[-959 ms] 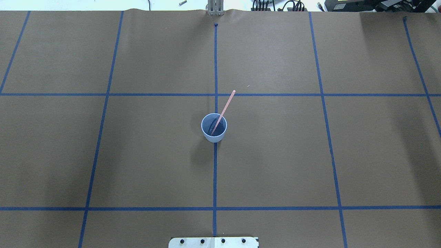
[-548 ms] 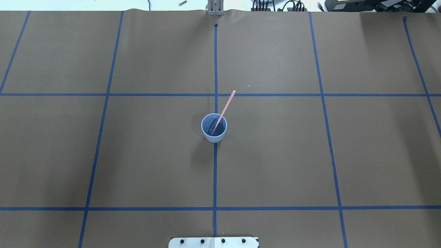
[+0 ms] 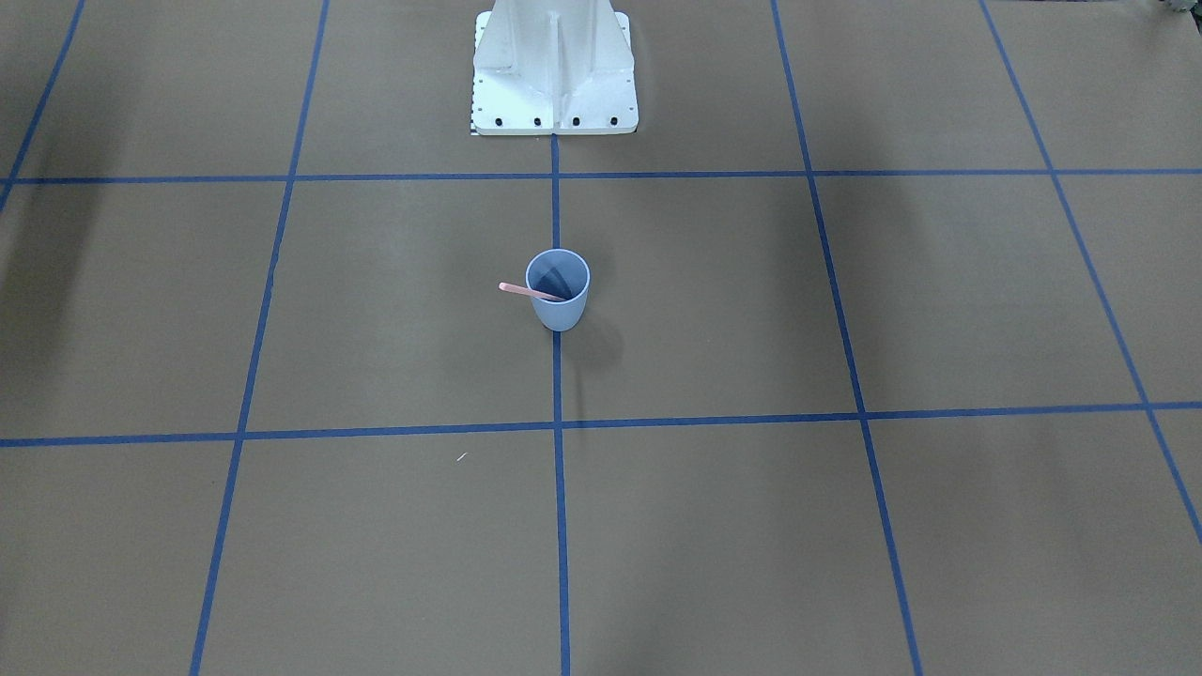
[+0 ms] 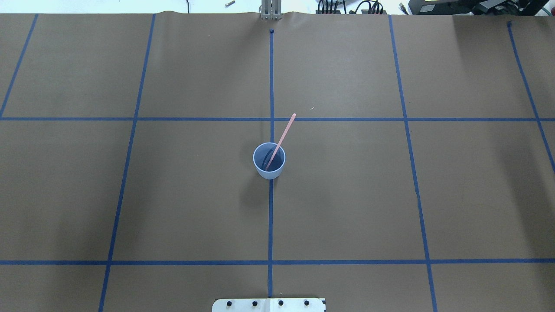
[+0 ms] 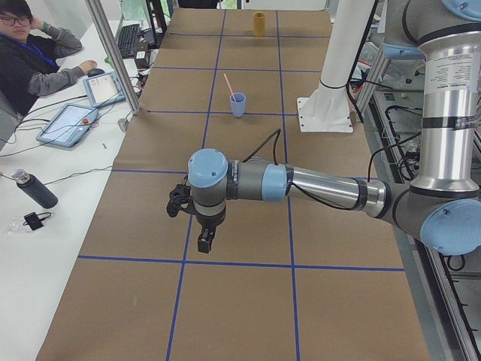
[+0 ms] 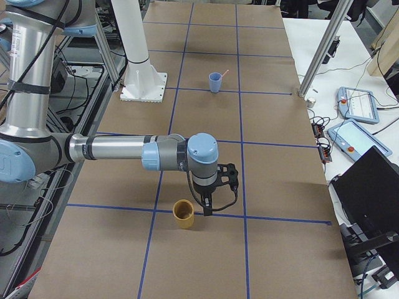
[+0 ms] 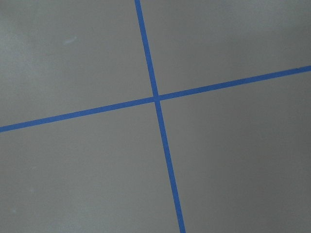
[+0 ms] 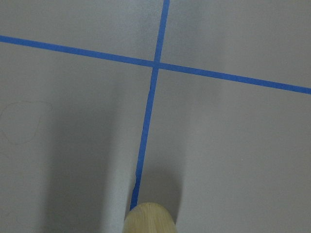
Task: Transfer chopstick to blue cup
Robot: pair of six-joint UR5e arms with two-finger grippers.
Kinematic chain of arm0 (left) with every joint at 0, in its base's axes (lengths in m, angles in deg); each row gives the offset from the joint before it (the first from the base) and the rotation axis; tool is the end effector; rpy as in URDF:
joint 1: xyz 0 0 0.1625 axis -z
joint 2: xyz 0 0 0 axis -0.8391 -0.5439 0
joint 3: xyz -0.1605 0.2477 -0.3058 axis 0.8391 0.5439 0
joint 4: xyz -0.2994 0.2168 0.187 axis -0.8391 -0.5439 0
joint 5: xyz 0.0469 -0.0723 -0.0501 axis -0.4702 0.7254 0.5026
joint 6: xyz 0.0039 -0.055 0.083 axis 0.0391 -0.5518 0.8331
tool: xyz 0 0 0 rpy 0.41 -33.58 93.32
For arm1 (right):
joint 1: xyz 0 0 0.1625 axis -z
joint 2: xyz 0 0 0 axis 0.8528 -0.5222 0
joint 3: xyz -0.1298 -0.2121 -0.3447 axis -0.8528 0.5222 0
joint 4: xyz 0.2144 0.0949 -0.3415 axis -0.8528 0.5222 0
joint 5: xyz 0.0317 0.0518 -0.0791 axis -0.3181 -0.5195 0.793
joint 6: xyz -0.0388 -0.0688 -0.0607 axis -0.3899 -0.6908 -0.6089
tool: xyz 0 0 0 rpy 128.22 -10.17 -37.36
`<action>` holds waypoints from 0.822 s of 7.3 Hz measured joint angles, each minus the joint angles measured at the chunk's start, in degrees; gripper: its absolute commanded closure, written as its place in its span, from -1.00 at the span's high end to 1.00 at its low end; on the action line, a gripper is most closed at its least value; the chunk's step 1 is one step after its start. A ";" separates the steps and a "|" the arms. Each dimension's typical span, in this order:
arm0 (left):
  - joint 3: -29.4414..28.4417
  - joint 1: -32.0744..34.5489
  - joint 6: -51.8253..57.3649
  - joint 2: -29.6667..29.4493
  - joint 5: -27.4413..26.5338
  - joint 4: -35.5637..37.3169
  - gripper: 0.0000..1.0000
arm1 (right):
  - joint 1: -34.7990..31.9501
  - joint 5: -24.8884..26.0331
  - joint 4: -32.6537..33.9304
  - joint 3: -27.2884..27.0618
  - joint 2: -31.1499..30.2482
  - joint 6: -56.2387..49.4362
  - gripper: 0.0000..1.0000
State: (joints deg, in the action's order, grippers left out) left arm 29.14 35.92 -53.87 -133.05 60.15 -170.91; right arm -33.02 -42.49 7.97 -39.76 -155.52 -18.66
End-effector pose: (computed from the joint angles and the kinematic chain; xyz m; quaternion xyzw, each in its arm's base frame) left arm -0.0873 -0.4631 0.5794 0.0718 0.3738 0.0742 0.9218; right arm 0.0792 -0.4105 0.6225 0.0571 -0.3457 -0.0565 0.9349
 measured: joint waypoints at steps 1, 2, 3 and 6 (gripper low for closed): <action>-0.01 0.05 -0.01 0.05 0.00 0.00 0.98 | -0.06 -0.10 0.00 -0.28 0.02 0.01 1.00; 0.04 0.11 -0.01 0.08 0.02 0.02 0.97 | -0.17 -0.17 0.00 -0.57 0.01 0.01 1.00; 0.04 0.15 -0.01 0.09 0.06 0.05 0.97 | -0.36 -0.22 0.00 -0.73 0.00 0.00 1.00; 0.03 0.22 -0.01 0.29 -0.12 0.08 0.98 | -0.89 -0.24 0.00 -1.23 -0.08 -0.03 1.00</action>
State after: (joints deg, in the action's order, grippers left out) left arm 29.18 36.14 -53.88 -132.76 60.03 -170.83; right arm -33.91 -42.73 7.97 -40.98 -155.60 -18.70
